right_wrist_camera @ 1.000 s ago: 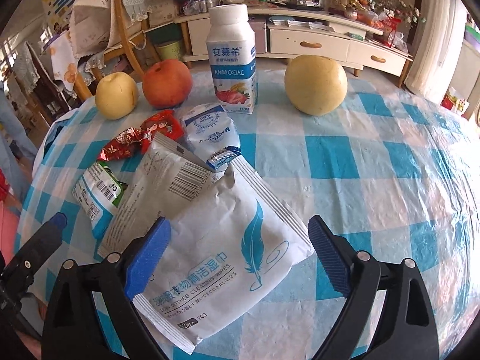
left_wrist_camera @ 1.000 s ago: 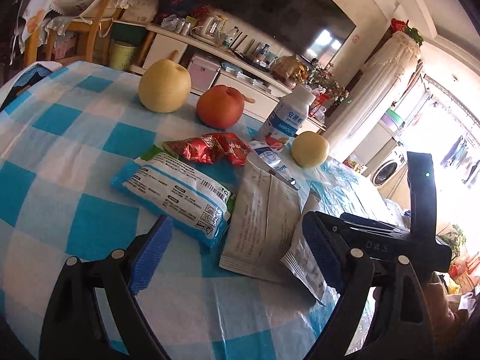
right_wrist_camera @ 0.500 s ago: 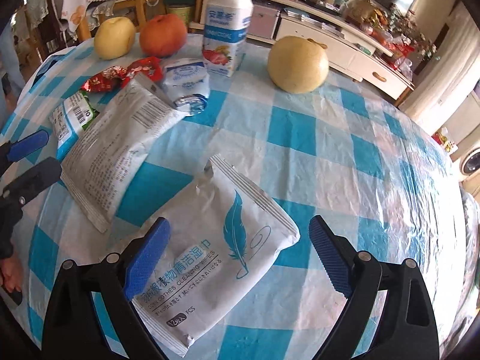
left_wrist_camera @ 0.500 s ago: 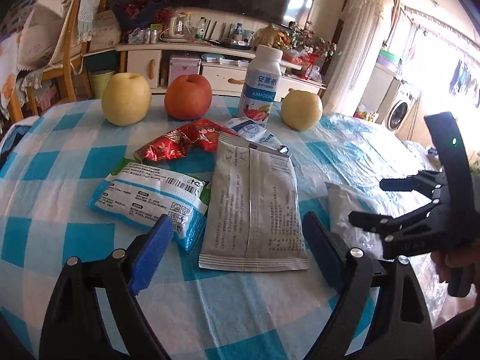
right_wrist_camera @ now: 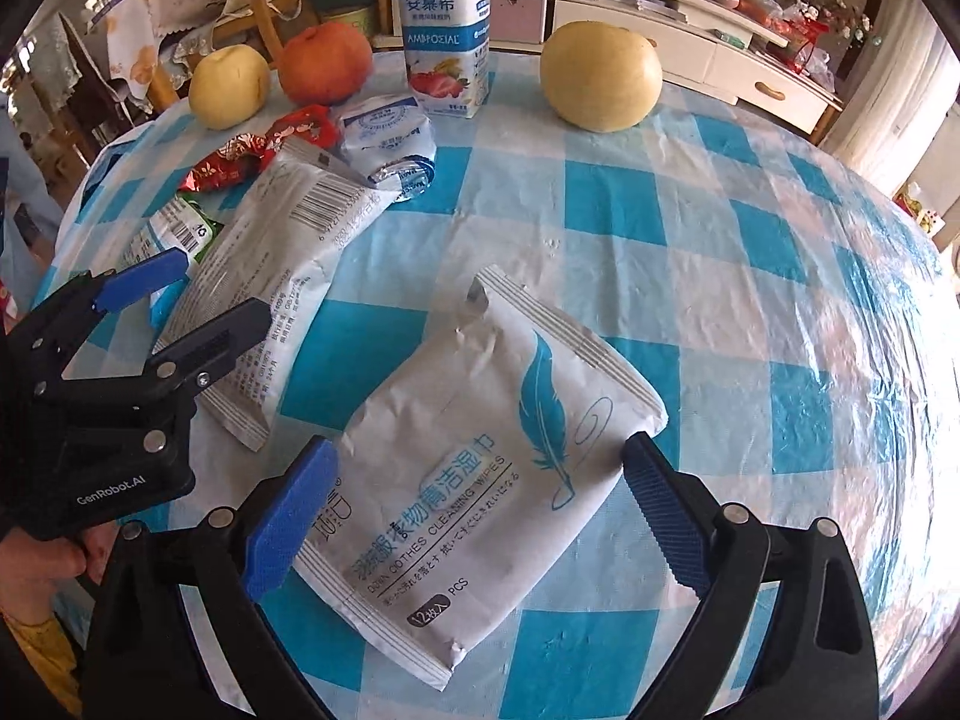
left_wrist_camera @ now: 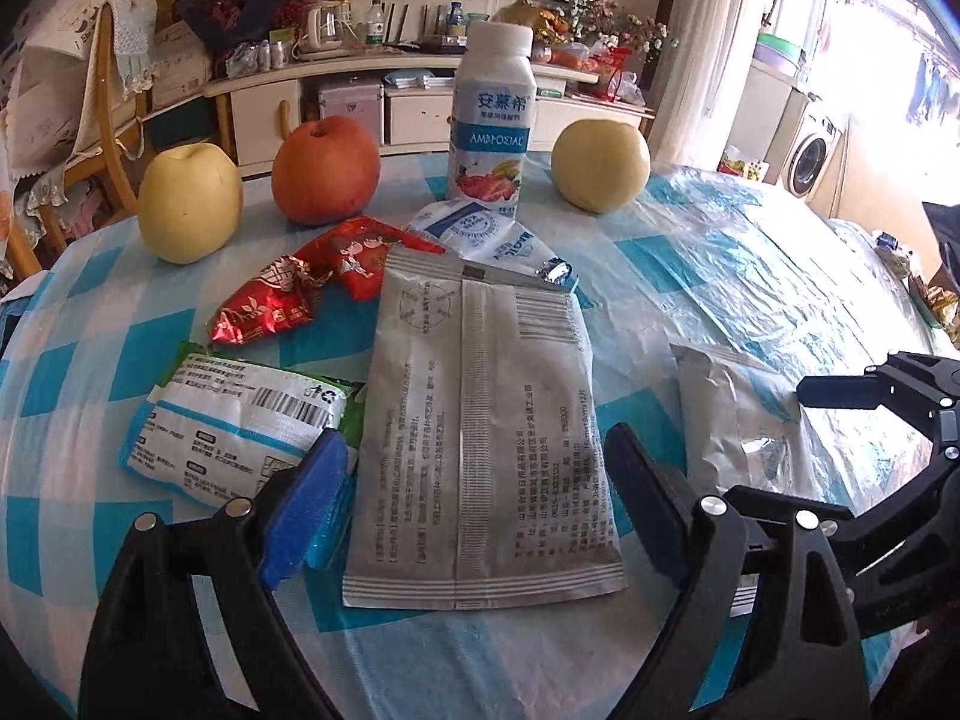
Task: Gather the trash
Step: 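Grasp the grey packet with the left tool while the right tool grasps the white wipes packet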
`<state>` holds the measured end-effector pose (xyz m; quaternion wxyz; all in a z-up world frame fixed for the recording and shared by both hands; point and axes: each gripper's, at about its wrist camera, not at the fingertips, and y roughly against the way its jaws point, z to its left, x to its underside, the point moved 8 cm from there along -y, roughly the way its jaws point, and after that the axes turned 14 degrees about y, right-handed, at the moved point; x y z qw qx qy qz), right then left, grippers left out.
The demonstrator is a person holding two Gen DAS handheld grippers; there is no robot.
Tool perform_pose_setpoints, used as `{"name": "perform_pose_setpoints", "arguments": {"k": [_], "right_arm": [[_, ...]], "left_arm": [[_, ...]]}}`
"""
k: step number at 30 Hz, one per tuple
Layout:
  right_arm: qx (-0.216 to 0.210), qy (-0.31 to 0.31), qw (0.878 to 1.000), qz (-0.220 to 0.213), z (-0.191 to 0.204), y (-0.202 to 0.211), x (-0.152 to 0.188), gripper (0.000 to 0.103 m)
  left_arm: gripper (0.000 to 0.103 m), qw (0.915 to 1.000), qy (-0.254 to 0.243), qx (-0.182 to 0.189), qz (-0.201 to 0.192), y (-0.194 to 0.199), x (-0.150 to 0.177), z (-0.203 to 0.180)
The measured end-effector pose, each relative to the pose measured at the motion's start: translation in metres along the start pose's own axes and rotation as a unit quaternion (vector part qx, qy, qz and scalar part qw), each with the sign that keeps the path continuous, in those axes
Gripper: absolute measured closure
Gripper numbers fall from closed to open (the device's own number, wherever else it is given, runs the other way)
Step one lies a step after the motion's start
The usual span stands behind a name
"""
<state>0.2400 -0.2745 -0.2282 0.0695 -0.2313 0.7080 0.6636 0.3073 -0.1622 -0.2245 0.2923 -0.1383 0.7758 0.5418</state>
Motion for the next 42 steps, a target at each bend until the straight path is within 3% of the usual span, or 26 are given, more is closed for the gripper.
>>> {"name": "perform_pose_setpoints", "arguments": {"k": [8, 12, 19, 23, 32, 42], "right_arm": [[0.027, 0.0, 1.0, 0.007, -0.008, -0.001, 0.002, 0.007], [0.013, -0.017, 1.0, 0.013, -0.008, -0.003, 0.002, 0.007], [0.013, -0.014, 1.0, 0.019, -0.001, -0.004, 0.002, 0.007], [0.007, -0.028, 0.999, 0.022, -0.001, -0.004, 0.003, 0.007], [0.0, -0.051, 0.999, -0.002, -0.002, -0.011, -0.007, 0.005], [-0.015, 0.012, 0.999, -0.043, 0.017, -0.013, -0.024, 0.004]], "left_arm": [[0.013, 0.9995, -0.015, -0.017, 0.022, -0.016, 0.0, -0.005], [0.013, 0.9995, -0.016, -0.019, 0.02, -0.016, 0.001, -0.006], [0.028, 0.9997, 0.006, -0.021, 0.011, -0.008, 0.001, 0.0], [0.032, 0.9996, 0.019, -0.019, 0.007, -0.006, 0.001, 0.001], [0.034, 0.9972, 0.07, -0.007, -0.022, 0.016, 0.0, 0.015], [0.033, 0.9878, 0.137, 0.004, -0.074, 0.073, -0.001, 0.043]]}}
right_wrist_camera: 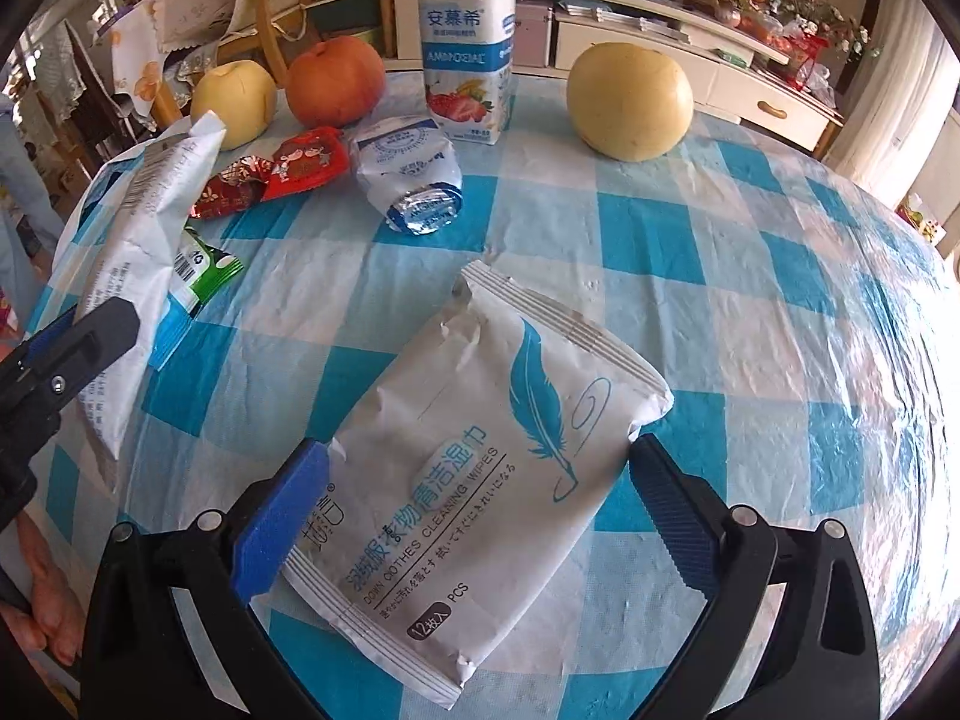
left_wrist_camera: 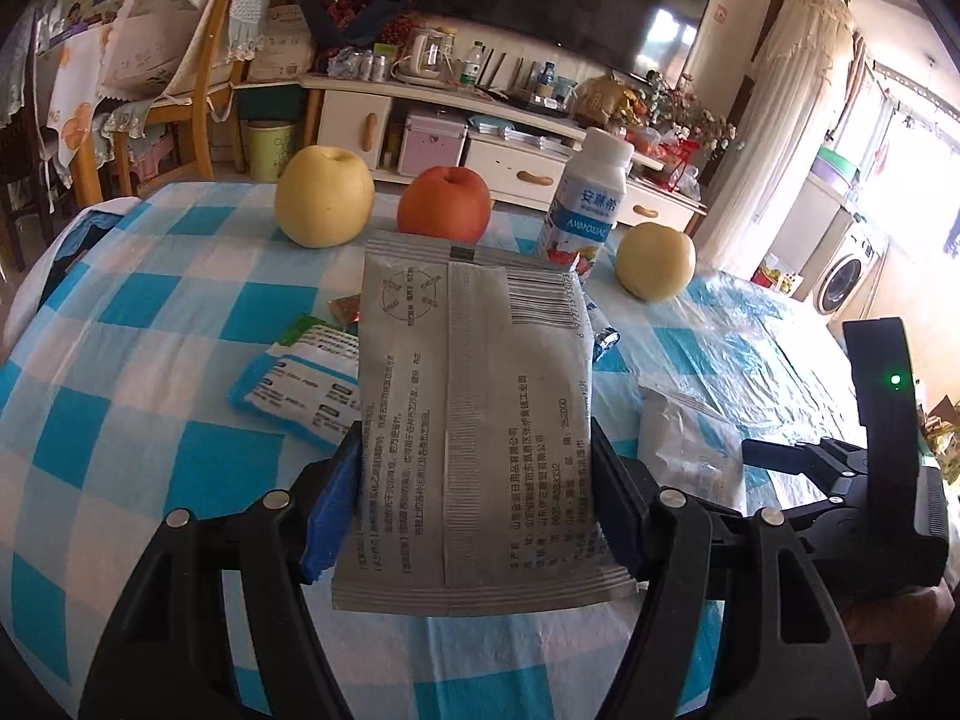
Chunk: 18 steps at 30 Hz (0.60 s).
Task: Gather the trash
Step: 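Grasp the grey packet with the left tool while the right tool grasps the white wipes packet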
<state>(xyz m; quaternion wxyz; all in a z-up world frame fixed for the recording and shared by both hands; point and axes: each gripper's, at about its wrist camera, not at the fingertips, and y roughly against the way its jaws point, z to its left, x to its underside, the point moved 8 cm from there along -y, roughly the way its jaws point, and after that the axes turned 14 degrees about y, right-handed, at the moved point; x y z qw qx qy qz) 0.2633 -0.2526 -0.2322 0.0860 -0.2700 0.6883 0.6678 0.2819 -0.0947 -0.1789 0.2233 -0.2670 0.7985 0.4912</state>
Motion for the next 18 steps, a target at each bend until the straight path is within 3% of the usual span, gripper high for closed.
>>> {"name": "perform_pose_setpoints", "arguments": {"k": [6, 9, 13, 16, 18], "right_arm": [[-0.033, 0.117, 0.993, -0.008, 0.04, 0.003, -0.006, 0.004], [-0.05, 0.143, 0.988, -0.01, 0.052, 0.008, -0.006, 0.004], [-0.07, 0.065, 0.995, -0.02, 0.038, 0.024, -0.014, 0.004], [-0.083, -0.018, 0.996, -0.002, 0.026, 0.029, -0.01, 0.004], [-0.09, -0.032, 0.995, 0.006, 0.031, 0.028, -0.009, 0.004]], "left_arm": [[0.033, 0.9991, 0.04, 0.005, -0.008, 0.04, 0.007, 0.022], [0.033, 0.9988, 0.047, 0.0, -0.017, 0.061, 0.011, 0.033], [0.033, 0.998, 0.053, -0.019, -0.029, 0.084, 0.014, 0.05], [0.033, 0.9966, 0.06, -0.044, -0.037, 0.099, 0.019, 0.065], [0.033, 0.9956, 0.065, -0.054, -0.04, 0.105, 0.019, 0.075]]}}
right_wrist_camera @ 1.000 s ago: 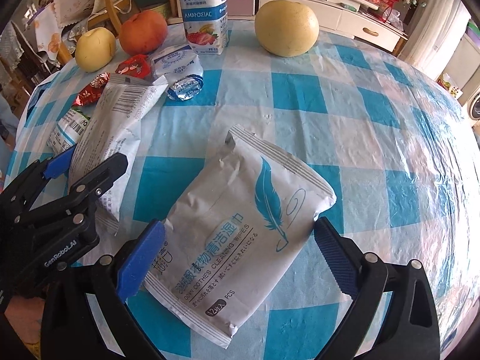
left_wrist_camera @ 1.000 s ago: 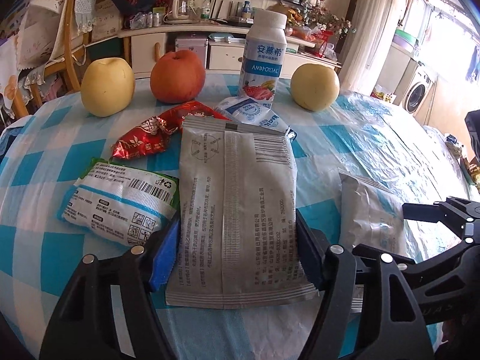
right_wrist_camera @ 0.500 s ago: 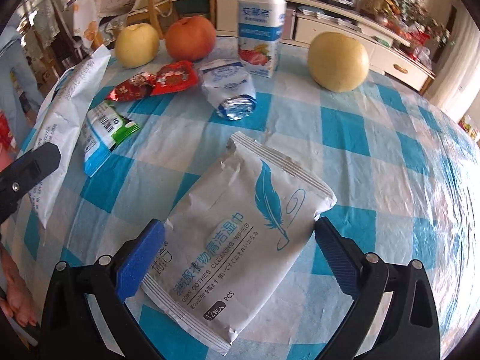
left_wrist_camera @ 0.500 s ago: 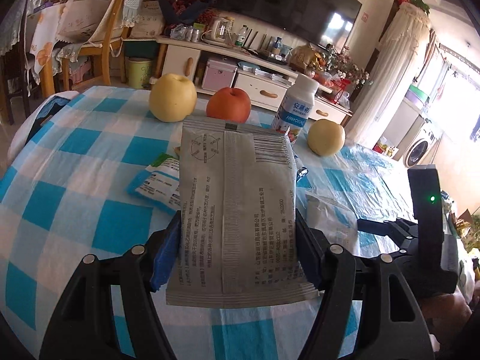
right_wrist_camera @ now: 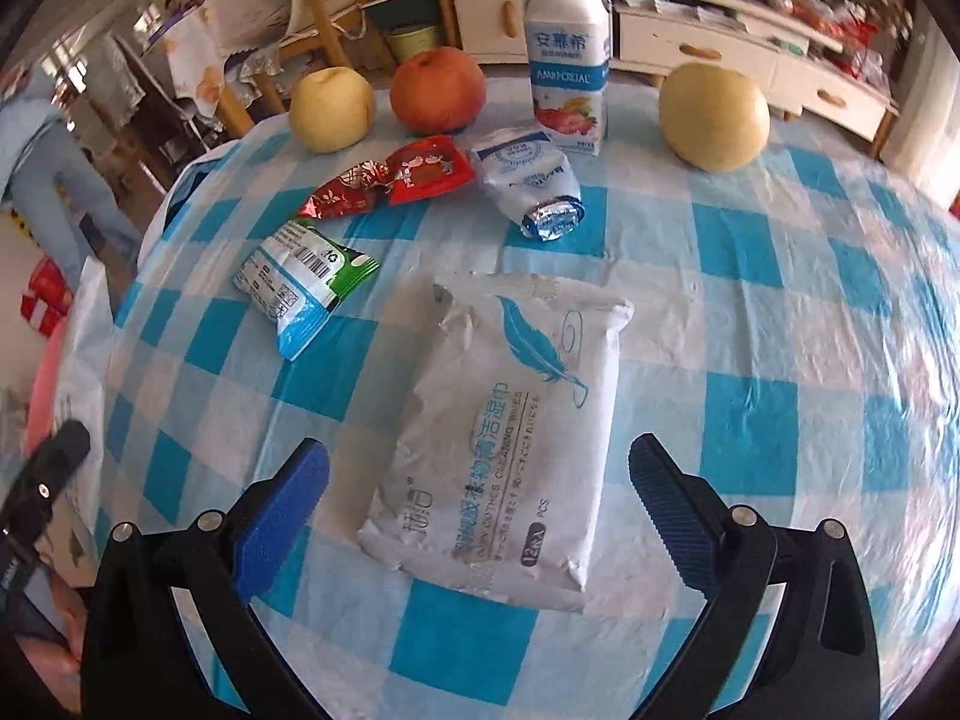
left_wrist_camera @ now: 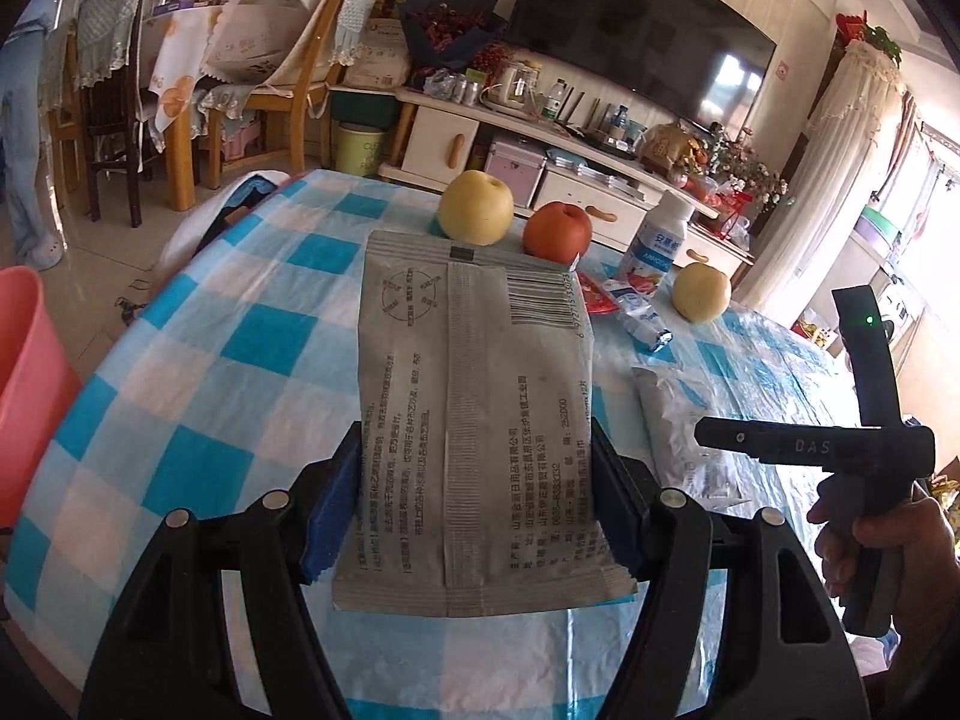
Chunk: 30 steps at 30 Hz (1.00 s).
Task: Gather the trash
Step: 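Grasp the grey packet with the left tool while the right tool grasps the white wipes packet, then lift the grey packet with the left tool while the right tool lifts the wipes packet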
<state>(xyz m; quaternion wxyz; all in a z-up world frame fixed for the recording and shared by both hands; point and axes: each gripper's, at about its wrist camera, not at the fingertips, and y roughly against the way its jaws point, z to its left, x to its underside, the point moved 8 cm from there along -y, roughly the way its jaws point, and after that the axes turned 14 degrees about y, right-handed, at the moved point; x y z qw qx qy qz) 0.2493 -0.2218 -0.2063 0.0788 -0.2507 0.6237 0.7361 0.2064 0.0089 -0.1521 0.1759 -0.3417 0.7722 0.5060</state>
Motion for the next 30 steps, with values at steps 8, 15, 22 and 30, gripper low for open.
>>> {"name": "perform_pose_setpoints", "arguments": {"k": [8, 15, 22, 30], "right_arm": [[0.074, 0.064, 0.995, 0.029, 0.034, -0.03, -0.002, 0.004], [0.138, 0.119, 0.983, 0.028, 0.037, -0.048, -0.01, 0.004], [0.156, 0.131, 0.979, -0.004, 0.034, -0.045, -0.019, 0.026], [0.156, 0.123, 0.98, -0.014, 0.029, -0.037, -0.025, 0.056]], "left_arm": [[0.033, 0.9996, 0.005, -0.025, -0.015, 0.006, -0.012, 0.023], [0.033, 0.9989, 0.028, -0.033, -0.016, 0.003, -0.021, 0.043], [0.033, 0.9985, 0.043, -0.029, -0.014, 0.003, -0.028, 0.053], [0.032, 0.998, 0.057, -0.019, -0.016, 0.01, -0.03, 0.061]]}}
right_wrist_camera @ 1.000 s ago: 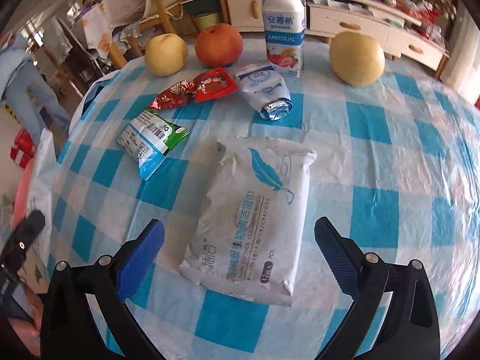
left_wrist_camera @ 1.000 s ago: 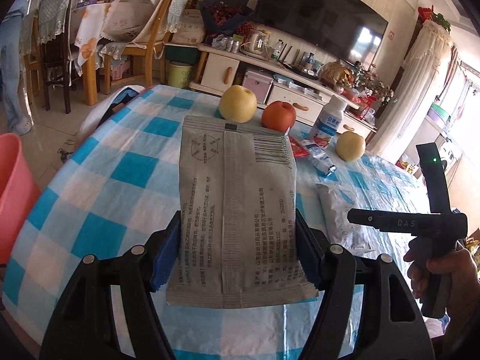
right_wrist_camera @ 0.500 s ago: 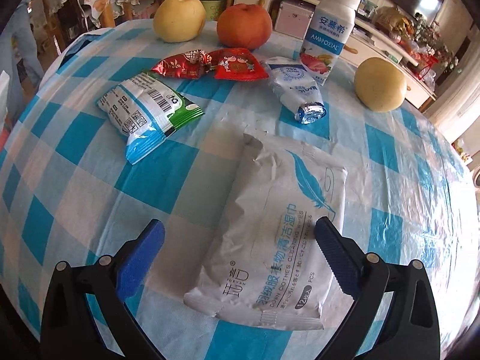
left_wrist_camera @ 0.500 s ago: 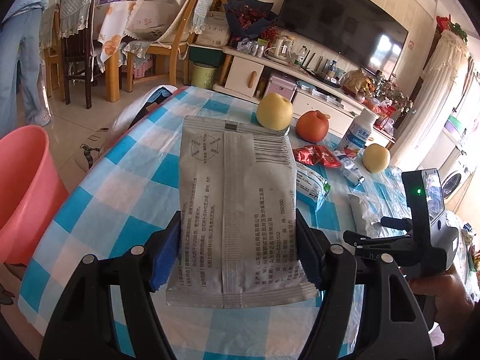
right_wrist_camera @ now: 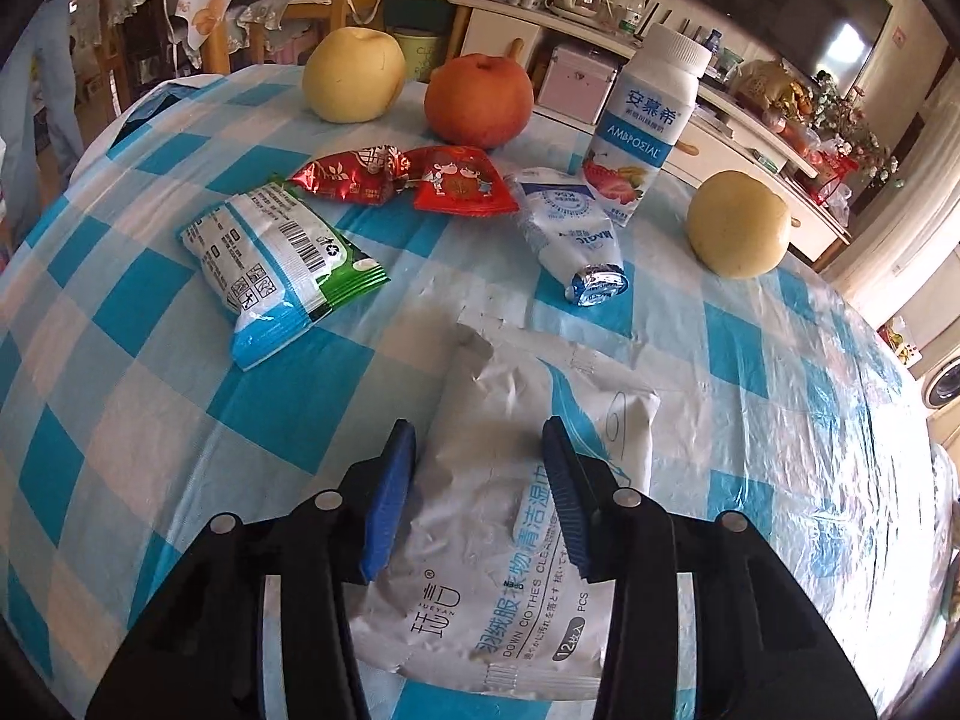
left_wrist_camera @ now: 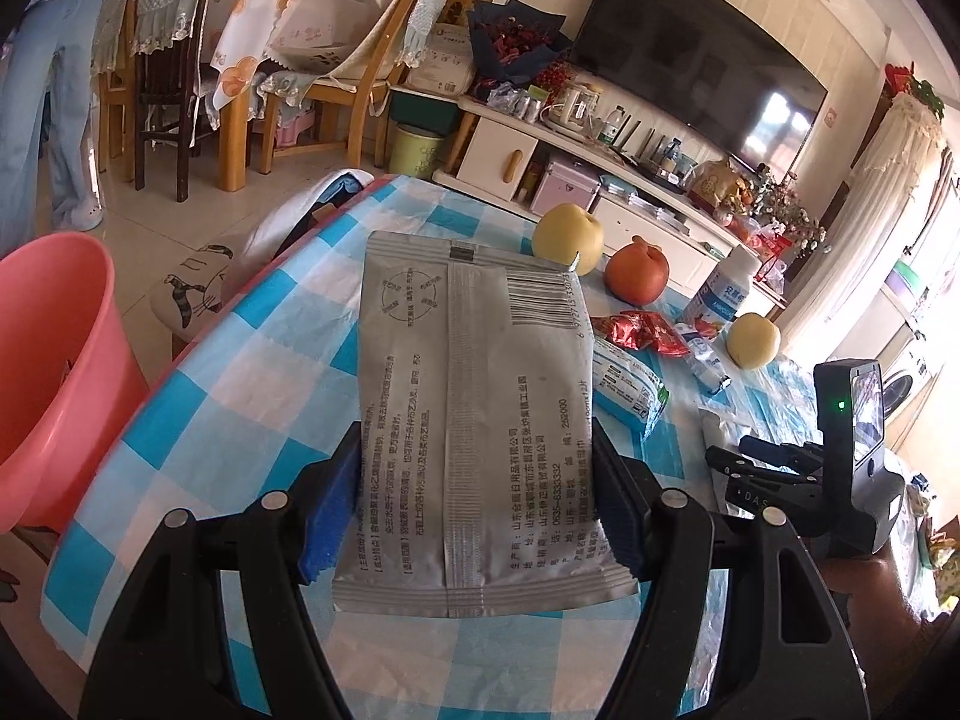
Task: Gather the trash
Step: 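Lift the grey packet with the left tool while the right tool lifts the wipes packet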
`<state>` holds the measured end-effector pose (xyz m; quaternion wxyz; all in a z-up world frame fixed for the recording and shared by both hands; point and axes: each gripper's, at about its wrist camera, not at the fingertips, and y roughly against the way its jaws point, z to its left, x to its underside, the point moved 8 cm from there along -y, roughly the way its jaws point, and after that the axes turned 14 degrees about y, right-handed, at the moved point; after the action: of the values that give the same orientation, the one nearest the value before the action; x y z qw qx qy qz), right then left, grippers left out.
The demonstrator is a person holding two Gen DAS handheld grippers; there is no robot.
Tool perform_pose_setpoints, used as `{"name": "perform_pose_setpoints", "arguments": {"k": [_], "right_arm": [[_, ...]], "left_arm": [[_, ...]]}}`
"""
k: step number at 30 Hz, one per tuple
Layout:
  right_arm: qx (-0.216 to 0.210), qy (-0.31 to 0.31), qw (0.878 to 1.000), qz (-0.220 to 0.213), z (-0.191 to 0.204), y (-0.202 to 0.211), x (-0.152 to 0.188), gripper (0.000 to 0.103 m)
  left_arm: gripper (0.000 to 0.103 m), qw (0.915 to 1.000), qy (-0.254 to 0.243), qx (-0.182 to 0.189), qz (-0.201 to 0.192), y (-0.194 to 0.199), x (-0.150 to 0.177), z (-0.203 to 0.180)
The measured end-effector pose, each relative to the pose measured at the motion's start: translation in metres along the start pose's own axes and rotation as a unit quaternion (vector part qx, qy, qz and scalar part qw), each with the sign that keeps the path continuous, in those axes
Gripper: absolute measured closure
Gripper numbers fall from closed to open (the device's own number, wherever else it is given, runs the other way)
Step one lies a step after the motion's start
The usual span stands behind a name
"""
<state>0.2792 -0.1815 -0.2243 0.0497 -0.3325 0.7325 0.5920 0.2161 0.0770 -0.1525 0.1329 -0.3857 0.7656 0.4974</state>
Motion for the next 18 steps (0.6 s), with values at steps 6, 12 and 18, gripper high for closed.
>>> {"name": "perform_pose_setpoints", "arguments": {"k": [6, 12, 18], "right_arm": [[-0.011, -0.069, 0.998, -0.004, -0.032, 0.007, 0.006, 0.01], [-0.098, -0.124, 0.987, 0.037, -0.031, -0.019, 0.025, 0.007], [-0.067, -0.076, 0.994, 0.033, -0.01, -0.02, 0.018, 0.014]], "left_arm": [[0.032, 0.9998, 0.017, 0.012, 0.004, 0.001, -0.004, 0.003], [0.032, 0.9996, 0.016, 0.02, 0.008, -0.001, -0.004, -0.001], [0.032, 0.9996, 0.012, 0.022, 0.009, -0.002, -0.004, -0.002]]}}
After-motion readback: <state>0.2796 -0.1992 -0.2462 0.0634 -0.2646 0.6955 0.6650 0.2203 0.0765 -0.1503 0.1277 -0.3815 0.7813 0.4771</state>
